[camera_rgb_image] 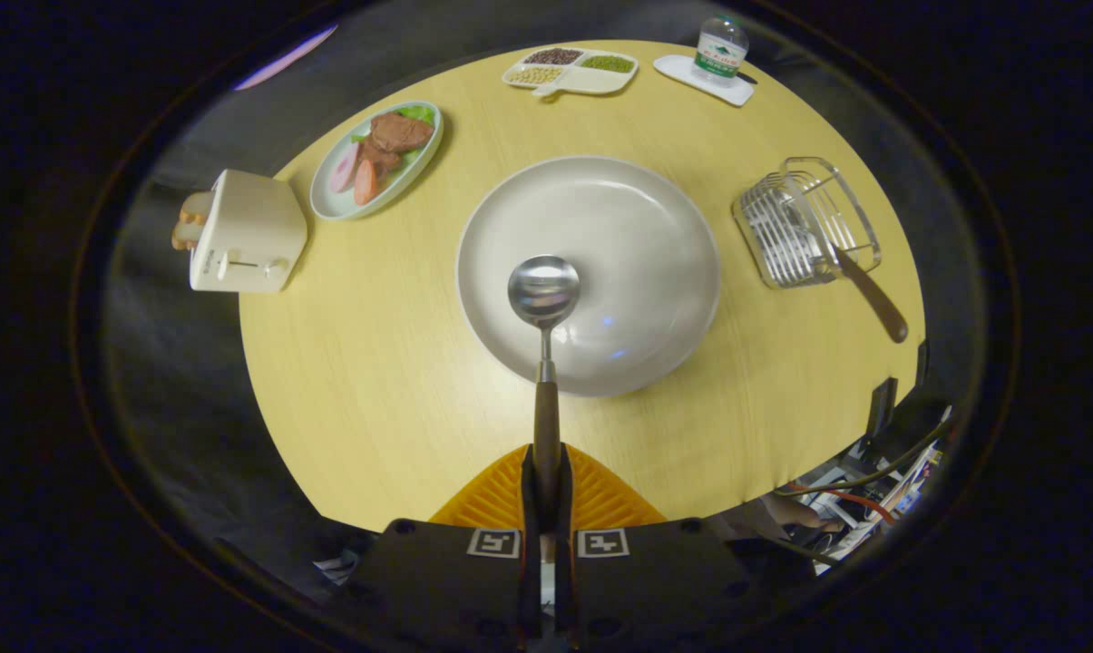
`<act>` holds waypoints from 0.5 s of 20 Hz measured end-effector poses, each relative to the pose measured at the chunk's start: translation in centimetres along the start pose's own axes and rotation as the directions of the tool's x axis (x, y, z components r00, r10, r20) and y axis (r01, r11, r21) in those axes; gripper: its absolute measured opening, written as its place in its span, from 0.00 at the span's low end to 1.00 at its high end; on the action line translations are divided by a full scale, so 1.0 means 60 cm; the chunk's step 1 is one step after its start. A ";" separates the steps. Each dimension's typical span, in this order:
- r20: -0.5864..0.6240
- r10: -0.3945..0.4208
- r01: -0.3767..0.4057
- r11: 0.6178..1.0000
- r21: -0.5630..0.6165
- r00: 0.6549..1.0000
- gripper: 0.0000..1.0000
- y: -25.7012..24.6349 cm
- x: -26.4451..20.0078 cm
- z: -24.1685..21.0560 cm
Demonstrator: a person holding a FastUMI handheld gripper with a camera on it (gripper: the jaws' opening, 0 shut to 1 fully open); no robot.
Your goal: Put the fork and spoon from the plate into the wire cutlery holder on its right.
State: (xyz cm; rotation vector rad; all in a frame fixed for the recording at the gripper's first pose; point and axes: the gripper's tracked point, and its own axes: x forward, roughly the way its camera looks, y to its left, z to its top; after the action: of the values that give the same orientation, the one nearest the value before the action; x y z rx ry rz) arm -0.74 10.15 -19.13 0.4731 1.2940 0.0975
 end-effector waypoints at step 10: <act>0.055 -0.009 -0.003 0.978 0.210 0.998 0.09 -0.076 -0.110 0.076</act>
State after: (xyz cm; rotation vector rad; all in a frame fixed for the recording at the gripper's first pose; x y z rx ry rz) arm 0.81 2.59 -14.10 0.6499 1.2558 -0.0557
